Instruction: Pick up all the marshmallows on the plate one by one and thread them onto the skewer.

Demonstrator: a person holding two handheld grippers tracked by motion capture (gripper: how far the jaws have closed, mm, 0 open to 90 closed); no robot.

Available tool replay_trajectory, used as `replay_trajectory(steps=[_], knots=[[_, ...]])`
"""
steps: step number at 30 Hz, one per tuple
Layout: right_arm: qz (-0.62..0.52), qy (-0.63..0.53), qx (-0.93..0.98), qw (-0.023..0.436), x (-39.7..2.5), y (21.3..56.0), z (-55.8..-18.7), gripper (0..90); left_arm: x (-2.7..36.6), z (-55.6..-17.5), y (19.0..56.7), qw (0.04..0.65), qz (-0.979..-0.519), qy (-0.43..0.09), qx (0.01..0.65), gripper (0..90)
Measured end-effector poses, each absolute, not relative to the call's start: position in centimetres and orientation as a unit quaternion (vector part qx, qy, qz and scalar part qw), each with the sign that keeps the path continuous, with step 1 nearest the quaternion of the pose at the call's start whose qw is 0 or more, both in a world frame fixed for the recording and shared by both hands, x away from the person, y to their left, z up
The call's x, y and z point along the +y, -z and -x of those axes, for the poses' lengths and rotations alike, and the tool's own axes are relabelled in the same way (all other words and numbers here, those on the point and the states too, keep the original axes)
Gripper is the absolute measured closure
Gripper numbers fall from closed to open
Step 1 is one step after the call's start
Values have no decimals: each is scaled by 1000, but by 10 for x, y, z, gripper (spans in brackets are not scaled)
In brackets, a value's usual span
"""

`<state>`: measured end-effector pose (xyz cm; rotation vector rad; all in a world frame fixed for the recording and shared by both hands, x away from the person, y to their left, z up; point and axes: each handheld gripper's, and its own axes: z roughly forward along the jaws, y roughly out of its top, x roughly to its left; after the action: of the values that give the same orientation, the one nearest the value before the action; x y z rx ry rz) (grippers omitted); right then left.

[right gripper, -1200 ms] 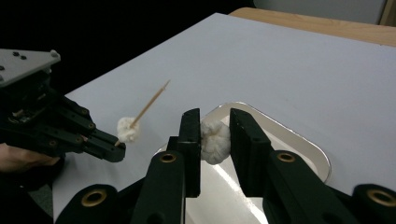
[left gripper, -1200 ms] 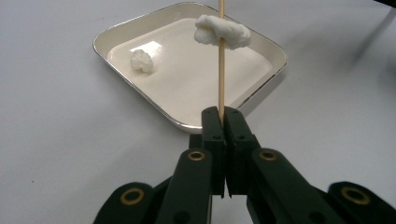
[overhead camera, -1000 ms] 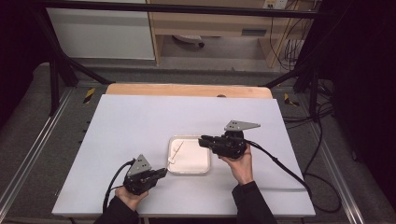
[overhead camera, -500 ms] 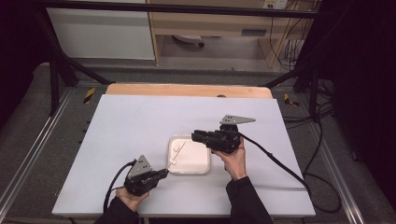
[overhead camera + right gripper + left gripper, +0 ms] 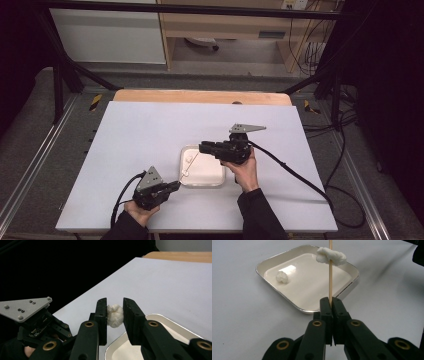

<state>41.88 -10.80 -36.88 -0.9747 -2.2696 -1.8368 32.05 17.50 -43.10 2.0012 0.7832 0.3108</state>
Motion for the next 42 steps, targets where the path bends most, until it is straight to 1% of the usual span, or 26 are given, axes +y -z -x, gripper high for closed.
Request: replay_trajectory(steps=[20, 21, 34, 42], knots=[[316, 596, -735, 69, -99, 381, -418, 767, 174, -320, 432, 460, -818, -133, 319, 886], [316, 597, -734, 70, -99, 381, -417, 768, 174, -322, 433, 467, -817, -135, 311, 886], [317, 601, -730, 77, -93, 387, -412, 785, 172, -322, 435, 463, -819, -137, 310, 887], [313, 607, -727, 72, -91, 389, -409, 794, 171, -321, 434, 464, -818, -140, 310, 887]])
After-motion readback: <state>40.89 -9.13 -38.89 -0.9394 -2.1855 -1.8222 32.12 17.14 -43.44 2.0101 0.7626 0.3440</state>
